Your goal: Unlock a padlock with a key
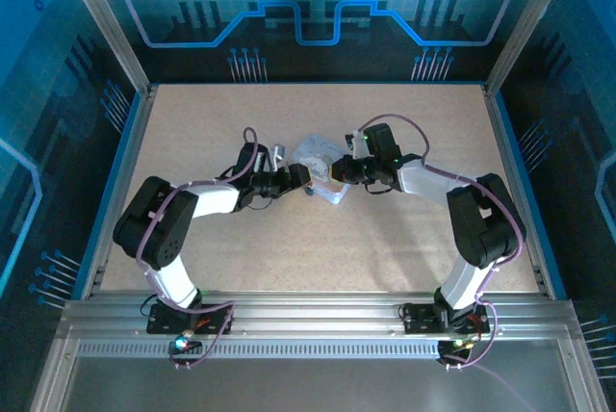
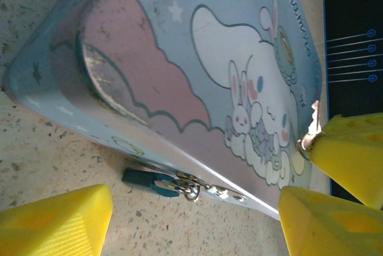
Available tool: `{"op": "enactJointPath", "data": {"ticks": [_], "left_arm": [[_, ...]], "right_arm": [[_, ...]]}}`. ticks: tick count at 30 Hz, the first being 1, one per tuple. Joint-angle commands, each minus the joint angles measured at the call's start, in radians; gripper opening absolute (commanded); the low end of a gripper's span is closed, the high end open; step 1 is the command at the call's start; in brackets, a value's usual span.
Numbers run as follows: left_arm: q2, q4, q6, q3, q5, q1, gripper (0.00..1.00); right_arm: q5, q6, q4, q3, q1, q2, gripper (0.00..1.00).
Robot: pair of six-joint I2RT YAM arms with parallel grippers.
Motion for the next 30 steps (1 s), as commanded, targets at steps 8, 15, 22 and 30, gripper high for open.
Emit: {"op": "enactJointPath", "data": {"ticks": [8, 15, 22, 30], "left_arm": [[0.066, 0.092, -0.019, 0.005, 0.037, -0.028, 0.73], [0.101, 0.093, -0.002, 0.027, 0.033, -0.044, 0.73], [0.131, 0.092, 0.004, 0.048, 0.031, -0.062, 0.73], [0.135, 0.076, -0.003, 0.052, 0.024, -0.092, 0.72]], "right_arm": [[0.005, 0.003, 0.012, -0.065, 0.001, 0.015, 0.01], [0.000, 0.003, 0.014, -0.067, -0.001, 0.014, 0.01], [-0.002, 0.001, 0.010, -0.068, -0.001, 0.010, 0.01], [-0.003, -0.001, 0.008, -0.066, -0.004, 0.009, 0.01]]}}
